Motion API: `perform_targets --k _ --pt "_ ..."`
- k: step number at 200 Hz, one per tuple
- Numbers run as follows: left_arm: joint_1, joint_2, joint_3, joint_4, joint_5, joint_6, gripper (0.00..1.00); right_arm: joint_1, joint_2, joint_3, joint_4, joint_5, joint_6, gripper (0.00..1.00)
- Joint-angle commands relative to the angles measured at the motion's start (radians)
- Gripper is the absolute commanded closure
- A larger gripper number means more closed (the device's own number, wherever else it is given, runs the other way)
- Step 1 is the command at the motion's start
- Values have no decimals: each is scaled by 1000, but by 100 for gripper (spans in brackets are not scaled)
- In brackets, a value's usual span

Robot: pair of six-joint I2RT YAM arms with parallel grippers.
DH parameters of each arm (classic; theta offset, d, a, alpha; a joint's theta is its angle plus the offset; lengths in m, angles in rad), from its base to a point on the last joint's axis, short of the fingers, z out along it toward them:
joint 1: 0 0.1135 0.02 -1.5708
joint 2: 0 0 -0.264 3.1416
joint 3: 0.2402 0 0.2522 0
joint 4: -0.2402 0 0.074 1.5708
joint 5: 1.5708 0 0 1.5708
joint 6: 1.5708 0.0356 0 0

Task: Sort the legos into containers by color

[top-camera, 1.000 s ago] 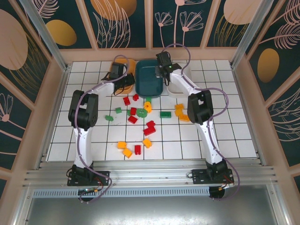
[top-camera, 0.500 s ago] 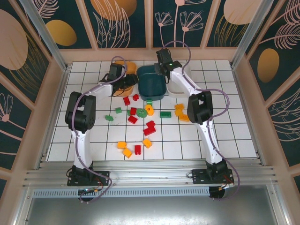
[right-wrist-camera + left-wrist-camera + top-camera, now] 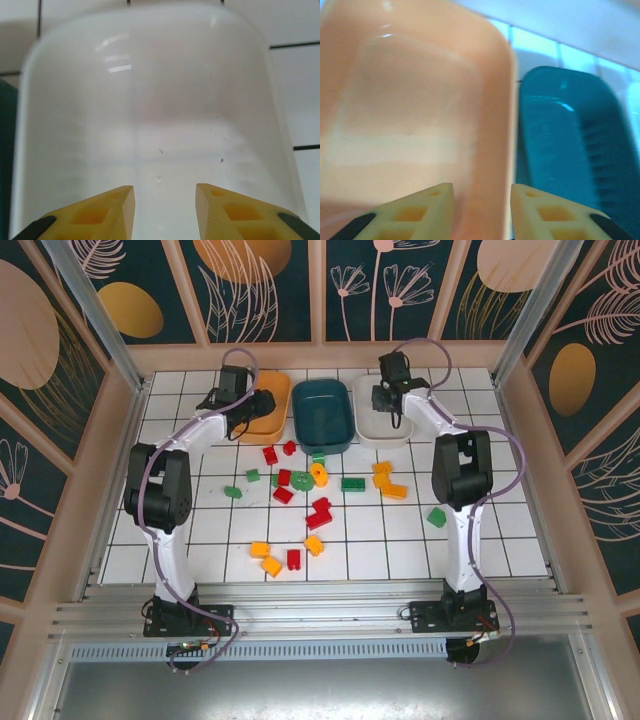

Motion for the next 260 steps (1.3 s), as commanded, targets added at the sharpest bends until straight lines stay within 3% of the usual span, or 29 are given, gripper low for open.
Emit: perform_targets --k 1,22,104,190,220,260 --pt "-1 33 13 -78 -70 69 71 33 -3 -34 12 -58 -34 64" --pt "1 71 28 -94 -41 76 78 47 7 -45 8 -88 -40 66" --pt "-4 78 -20 -73 79 70 90 73 6 -27 20 -217 -14 70" --pt "-42 51 -52 -20 165 26 92 67 -30 -31 41 -300 20 72" --pt "-46 74 -46 24 243 -24 92 60 -59 -66 71 -347 36 71" --pt "-47 89 -15 -9 202 9 92 56 -90 -116 91 -351 37 71"
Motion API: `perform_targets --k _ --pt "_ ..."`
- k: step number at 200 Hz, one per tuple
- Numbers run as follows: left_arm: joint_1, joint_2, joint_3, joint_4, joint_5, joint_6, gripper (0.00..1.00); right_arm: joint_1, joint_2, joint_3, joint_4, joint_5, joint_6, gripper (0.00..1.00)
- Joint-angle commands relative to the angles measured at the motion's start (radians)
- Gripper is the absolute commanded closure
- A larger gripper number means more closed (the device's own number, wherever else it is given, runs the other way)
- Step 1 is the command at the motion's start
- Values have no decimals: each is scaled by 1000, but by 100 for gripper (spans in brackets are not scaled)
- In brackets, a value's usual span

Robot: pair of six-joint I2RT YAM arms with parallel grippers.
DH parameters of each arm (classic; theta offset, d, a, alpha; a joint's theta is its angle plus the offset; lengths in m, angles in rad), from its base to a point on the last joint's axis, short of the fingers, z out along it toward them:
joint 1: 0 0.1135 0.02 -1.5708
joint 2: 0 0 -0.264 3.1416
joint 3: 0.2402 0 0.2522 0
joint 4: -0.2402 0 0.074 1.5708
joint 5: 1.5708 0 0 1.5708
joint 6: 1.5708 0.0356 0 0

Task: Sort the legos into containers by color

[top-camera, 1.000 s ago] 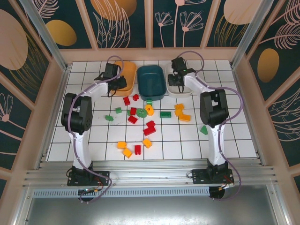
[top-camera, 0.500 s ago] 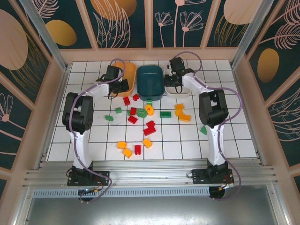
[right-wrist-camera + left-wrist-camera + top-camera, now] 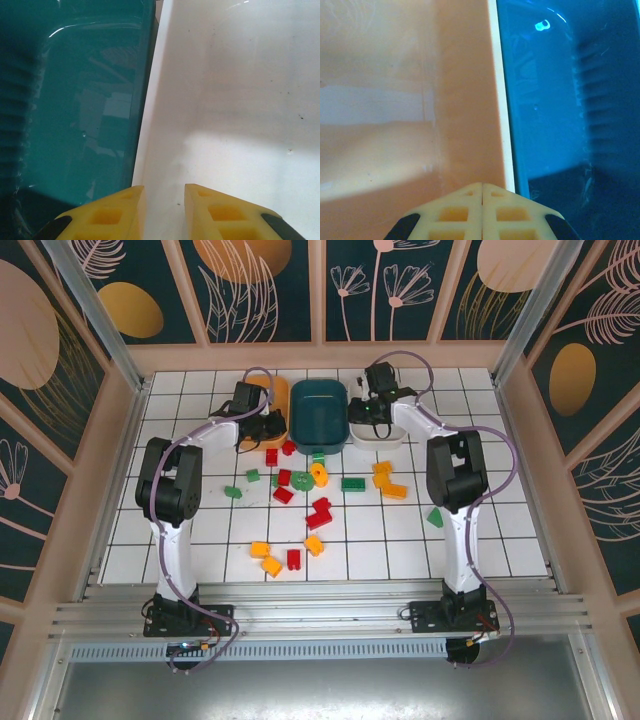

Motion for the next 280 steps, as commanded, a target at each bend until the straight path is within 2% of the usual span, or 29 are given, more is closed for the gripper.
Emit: perform_targets --k 1,32,81,108,147,174,182,192,203,209,218,230,256,271,280 --pt "-2 9 27 0 2 7 92 -3 -78 -42 28 -28 16 71" --pt "-3 35 37 55 82 -35 92 -4 -119 -73 47 -45 25 71" --pt "-2 32 32 111 139 -65 92 -23 -228 -177 89 -38 48 71" --pt "-2 22 35 73 80 -27 92 -10 -295 -257 90 -5 49 71" --pt "-1 -32 34 47 29 11 92 51 -419 -479 149 9 77 70" --pt "0 -146 -46 124 26 -23 92 76 -535 -582 152 98 95 70" --pt "-1 -205 -100 174 30 -40 87 68 -587 -627 170 134 126 69" --pt "-1 -292 -200 241 27 -64 76 61 -653 -688 185 183 172 63" --pt "-3 -396 -326 350 23 -110 69 60 -707 -749 178 240 197 56" --pt "-4 -461 -404 423 23 -148 61 60 -730 -778 165 274 204 52" --pt "-7 -535 -507 523 33 -206 43 56 -759 -822 149 320 211 46" --pt "-9 -630 -657 642 38 -263 3 37 -789 -876 129 337 220 39" --pt "-11 -773 -888 761 17 -342 2 10 -855 -984 130 308 244 33" --pt "-11 -821 -972 790 29 -368 1 13 -869 -1016 125 296 232 24" --pt "-10 -838 -1012 800 45 -380 2 17 -867 -1028 128 291 231 14"
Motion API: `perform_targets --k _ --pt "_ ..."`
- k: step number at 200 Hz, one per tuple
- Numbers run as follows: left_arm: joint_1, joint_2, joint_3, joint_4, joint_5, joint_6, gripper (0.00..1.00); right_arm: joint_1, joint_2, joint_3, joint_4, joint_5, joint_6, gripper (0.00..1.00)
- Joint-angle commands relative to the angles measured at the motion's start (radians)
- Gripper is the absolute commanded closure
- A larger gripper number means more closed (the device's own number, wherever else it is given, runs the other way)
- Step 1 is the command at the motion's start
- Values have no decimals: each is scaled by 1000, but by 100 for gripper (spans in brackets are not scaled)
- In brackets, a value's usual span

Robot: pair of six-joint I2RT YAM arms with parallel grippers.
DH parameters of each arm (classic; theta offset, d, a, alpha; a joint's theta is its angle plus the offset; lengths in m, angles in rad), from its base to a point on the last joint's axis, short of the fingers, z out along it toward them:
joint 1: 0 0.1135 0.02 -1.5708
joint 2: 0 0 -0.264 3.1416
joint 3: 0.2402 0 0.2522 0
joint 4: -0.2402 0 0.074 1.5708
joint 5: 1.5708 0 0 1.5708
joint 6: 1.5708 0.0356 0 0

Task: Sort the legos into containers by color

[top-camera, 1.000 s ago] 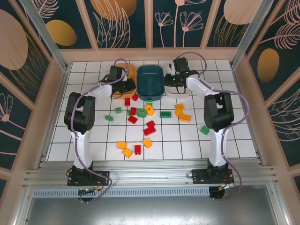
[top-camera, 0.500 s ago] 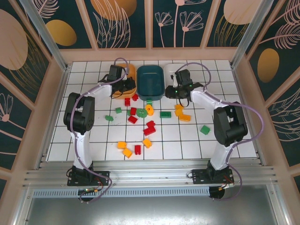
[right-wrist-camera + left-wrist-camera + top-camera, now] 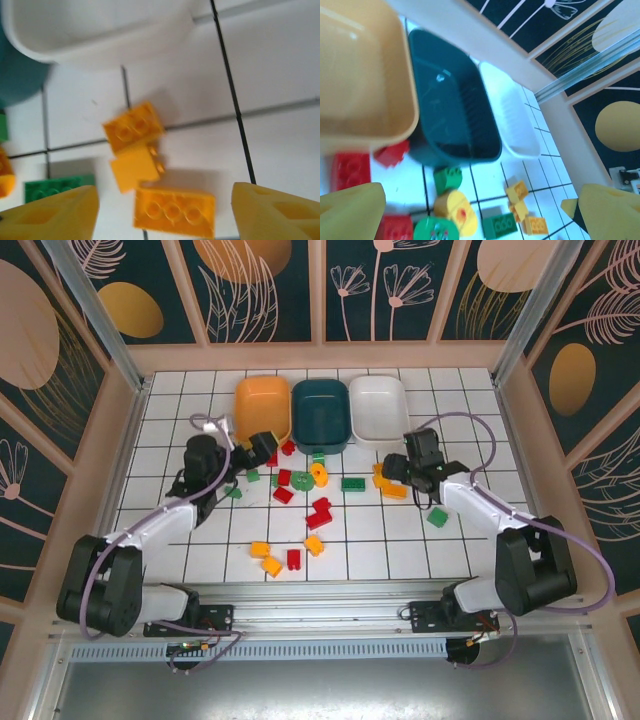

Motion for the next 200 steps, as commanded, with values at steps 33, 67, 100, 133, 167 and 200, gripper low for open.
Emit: perform_targets --k 33,67,100,133,167,200 --pt "-5 -64 -119 118 50 -91 2 22 17 -50 23 -16 0 1" --pt "-8 -35 -94 121 69 -97 2 39 113 -39 36 0 2 3" --pt "-10 -24 -104 138 75 -112 1 70 157 -42 34 40 3 7" --pt "-10 -14 -97 132 76 -112 1 72 189 -40 41 57 3 21" --pt "-10 -3 -80 117 74 -106 2 69 194 -48 45 73 5 26" --pt "-9 19 -51 108 86 -106 2 68 182 -45 48 76 2 35"
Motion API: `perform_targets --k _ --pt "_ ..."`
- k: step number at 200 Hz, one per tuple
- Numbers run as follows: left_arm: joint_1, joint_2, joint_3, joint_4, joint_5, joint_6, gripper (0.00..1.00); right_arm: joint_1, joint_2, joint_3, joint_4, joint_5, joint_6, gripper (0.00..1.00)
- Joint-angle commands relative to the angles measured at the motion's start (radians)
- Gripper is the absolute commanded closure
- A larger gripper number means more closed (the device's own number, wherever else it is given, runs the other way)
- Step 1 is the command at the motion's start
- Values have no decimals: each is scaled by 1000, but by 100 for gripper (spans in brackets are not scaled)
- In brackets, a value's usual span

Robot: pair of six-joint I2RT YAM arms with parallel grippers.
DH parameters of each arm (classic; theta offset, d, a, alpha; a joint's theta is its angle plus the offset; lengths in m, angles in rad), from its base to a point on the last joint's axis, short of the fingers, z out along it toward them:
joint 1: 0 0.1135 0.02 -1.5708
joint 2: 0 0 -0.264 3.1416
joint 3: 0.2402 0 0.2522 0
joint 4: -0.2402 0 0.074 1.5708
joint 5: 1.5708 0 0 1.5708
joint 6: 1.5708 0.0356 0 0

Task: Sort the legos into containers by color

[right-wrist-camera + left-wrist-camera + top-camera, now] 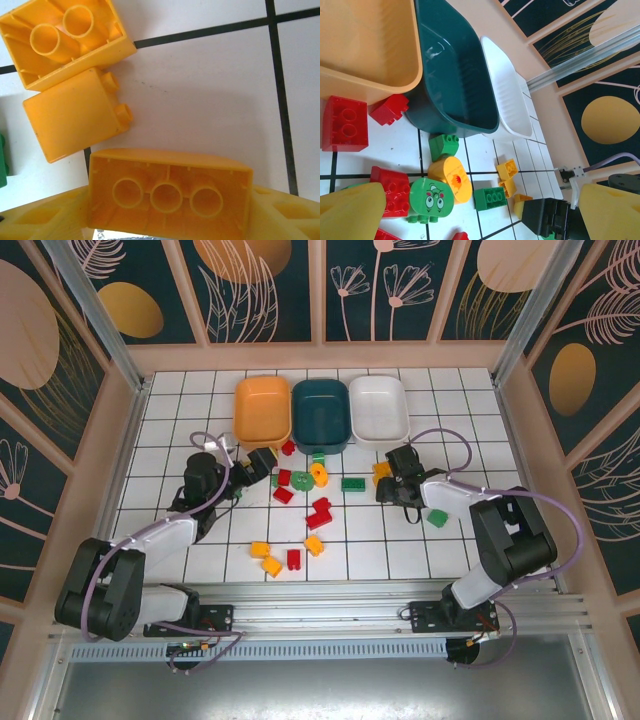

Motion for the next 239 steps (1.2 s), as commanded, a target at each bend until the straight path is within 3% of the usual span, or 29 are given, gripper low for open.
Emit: perform_targets --k 1,55,93,129,181,239 --pt "-4 18 43 12 28 -6 1 0 -4 -1 19 34 0 35" --pt "-4 36 78 -10 33 -3 1 0 -123 -2 -18 63 4 43" --pt "-9 66 103 -8 60 -5 2 -23 -128 137 -34 85 -42 45" --pt "-73 100 161 -71 58 33 2 -87 113 435 2 55 -130 47" --pt "-133 100 199 -255 0 84 3 -134 563 978 -144 34 -215 46" --pt "-136 68 175 -306 -21 97 3 -143 841 1385 -355 -20 -251 37"
